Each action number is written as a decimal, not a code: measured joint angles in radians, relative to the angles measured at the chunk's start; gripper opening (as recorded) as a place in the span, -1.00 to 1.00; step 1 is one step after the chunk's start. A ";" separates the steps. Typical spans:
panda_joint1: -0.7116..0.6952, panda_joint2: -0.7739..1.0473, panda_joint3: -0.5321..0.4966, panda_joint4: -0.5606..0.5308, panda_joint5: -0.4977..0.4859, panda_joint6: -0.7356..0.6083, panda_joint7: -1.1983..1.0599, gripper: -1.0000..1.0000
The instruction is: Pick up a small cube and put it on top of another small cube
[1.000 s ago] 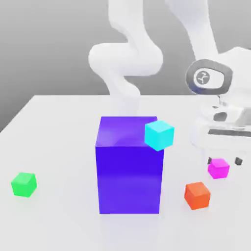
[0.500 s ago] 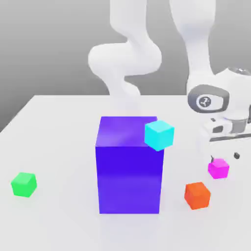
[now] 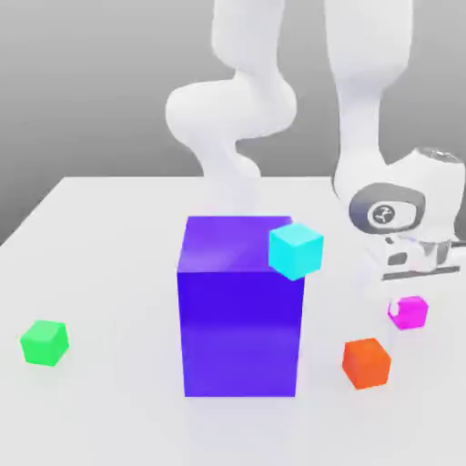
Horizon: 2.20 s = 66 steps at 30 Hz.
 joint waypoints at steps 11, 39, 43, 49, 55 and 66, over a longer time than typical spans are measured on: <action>-0.230 -0.203 0.316 -0.062 0.452 -0.088 -0.345 -1.00; -1.105 -0.346 -0.168 0.279 0.358 -0.123 0.346 -1.00; -1.231 -0.377 -0.242 0.296 0.425 -0.139 0.455 -1.00; -1.295 -0.372 -0.304 0.239 0.548 -0.188 0.564 -1.00; -1.322 -0.324 -0.315 0.136 0.633 -0.257 0.677 -1.00; -1.300 -0.102 -0.372 0.082 0.584 -0.127 0.820 1.00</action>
